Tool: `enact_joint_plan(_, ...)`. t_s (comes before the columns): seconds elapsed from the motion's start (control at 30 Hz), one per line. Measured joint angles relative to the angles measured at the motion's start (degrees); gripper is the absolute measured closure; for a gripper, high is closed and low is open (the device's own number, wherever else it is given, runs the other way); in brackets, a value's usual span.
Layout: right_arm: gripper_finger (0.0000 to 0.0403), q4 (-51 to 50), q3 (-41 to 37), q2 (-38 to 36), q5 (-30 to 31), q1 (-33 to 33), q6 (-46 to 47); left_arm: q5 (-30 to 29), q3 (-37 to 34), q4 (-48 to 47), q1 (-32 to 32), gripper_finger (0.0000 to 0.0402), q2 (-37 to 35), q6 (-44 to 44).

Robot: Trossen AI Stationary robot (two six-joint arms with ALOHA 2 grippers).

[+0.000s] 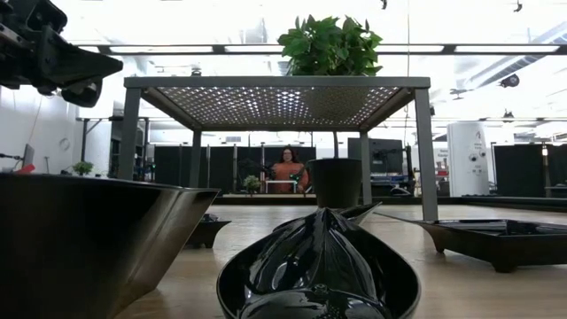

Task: Pick & Place Mini shaped plates
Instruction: Put the black drop-shaped plate on the shelf

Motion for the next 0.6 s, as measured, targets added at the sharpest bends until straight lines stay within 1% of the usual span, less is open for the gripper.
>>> enact_joint_plan(0.2,0.0341,1.84,-0.07,0.31,-2.78,0.38,3.05,0.0,0.0,0.02,0.0,0.0401,0.0,0.01)
enact_joint_plan(0.37,0.0336,5.67,-0.27,0.31,-5.28,0.69,3.18,0.01,0.0,0.02,-0.02,0.0401,0.0,0.02)
enact_joint_plan(0.47,0.0335,6.85,-0.33,0.31,-5.6,0.92,3.53,0.0,-0.01,0.0,-0.01,0.0401,0.0,0.02)
enact_joint_plan(0.6,0.0339,11.18,-0.37,0.35,-5.56,1.05,2.58,0.01,-0.02,0.0,0.0,0.0401,0.0,-0.01)
